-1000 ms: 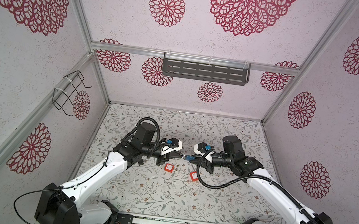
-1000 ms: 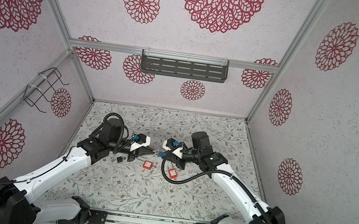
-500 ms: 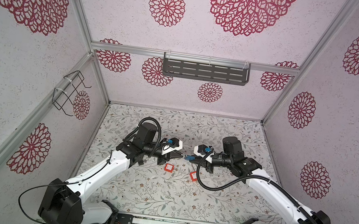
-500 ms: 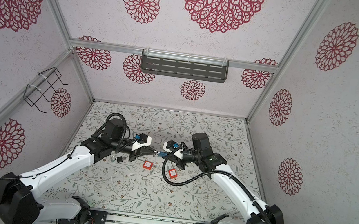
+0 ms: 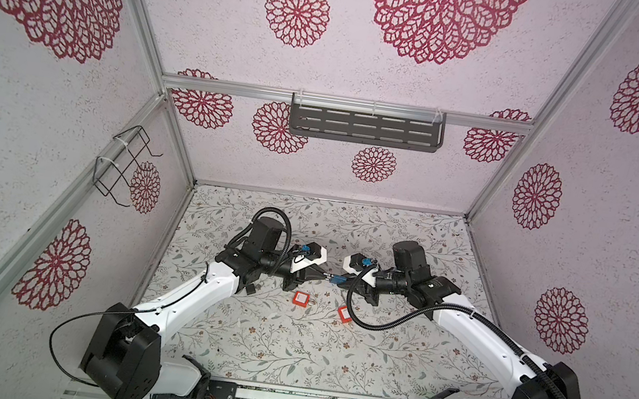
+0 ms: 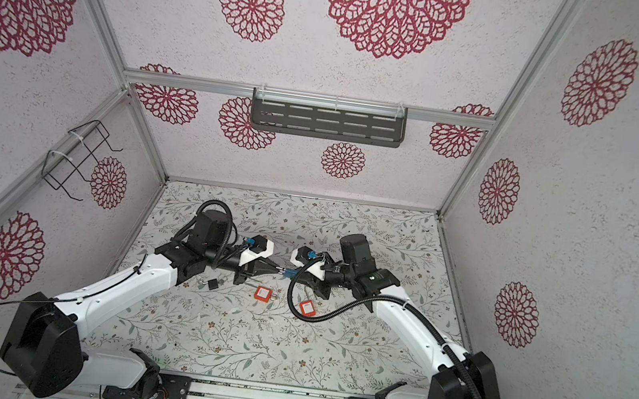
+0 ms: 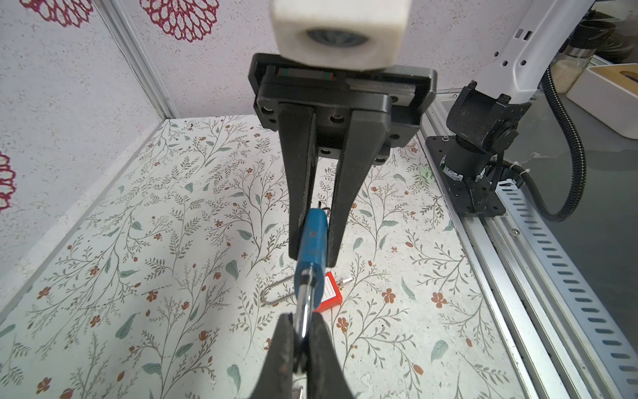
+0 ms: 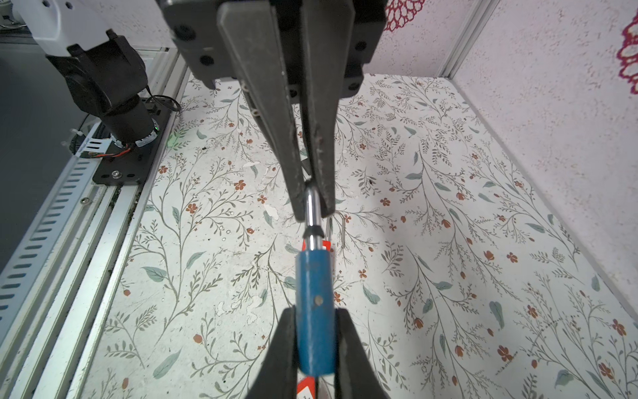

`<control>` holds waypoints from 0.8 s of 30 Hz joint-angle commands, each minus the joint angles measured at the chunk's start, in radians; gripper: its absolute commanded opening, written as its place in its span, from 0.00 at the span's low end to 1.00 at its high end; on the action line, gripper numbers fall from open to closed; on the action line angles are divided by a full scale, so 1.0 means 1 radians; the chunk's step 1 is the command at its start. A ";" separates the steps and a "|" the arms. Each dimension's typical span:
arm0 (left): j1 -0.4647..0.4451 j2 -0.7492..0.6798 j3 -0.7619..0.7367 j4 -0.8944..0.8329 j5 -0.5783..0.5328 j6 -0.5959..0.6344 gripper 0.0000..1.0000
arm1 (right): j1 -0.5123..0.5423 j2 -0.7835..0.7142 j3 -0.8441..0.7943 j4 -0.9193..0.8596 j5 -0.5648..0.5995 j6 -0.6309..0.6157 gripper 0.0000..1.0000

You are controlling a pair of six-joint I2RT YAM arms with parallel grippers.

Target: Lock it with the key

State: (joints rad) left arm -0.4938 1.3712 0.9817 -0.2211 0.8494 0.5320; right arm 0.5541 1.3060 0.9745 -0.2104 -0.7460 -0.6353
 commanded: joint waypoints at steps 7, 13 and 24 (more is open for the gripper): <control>-0.083 0.061 0.033 0.012 0.095 -0.014 0.00 | 0.040 0.024 0.138 0.263 -0.105 0.061 0.00; -0.105 0.085 0.043 0.029 0.095 -0.024 0.00 | 0.040 0.025 0.131 0.312 -0.108 0.076 0.00; -0.119 0.121 0.038 0.113 0.130 -0.105 0.00 | 0.038 0.030 0.098 0.455 -0.089 0.125 0.00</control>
State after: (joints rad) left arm -0.4961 1.4513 1.0126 -0.1364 0.8104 0.4931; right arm 0.5335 1.3521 1.0039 -0.1783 -0.7090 -0.5446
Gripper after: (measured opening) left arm 0.091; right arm 0.177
